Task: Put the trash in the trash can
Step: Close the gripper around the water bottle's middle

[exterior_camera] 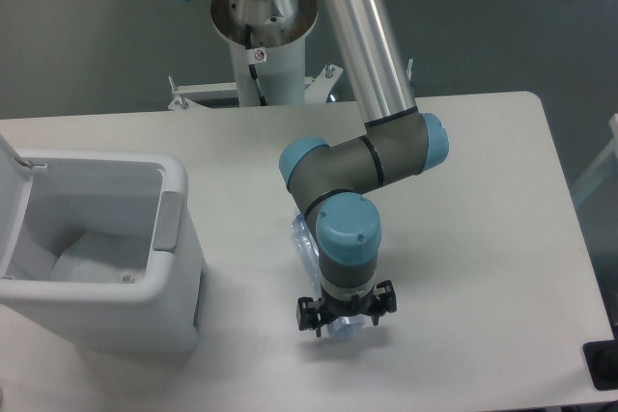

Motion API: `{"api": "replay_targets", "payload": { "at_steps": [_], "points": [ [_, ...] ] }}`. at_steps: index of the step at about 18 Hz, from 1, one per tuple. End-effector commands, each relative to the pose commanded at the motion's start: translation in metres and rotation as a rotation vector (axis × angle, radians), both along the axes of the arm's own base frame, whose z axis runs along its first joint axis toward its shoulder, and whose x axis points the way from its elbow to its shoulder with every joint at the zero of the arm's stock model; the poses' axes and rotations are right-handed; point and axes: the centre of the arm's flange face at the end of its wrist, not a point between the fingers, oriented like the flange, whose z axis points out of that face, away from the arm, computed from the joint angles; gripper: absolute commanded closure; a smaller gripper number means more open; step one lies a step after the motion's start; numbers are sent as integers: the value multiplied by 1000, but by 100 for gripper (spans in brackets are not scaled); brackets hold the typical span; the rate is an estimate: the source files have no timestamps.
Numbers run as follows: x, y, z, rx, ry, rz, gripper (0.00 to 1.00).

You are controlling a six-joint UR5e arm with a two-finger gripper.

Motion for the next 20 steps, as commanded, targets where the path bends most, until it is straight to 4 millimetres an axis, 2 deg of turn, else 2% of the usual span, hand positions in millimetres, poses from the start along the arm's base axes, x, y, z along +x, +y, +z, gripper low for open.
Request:
{"api": "replay_targets", "payload": {
  "at_steps": [5,14,20],
  "points": [
    [-1,1,-11,-11,-9,-1,0],
    [-1,1,-12,-13,-11,-3,0],
    [0,0,-14,-17,-16,-1,6]
  ]
}}
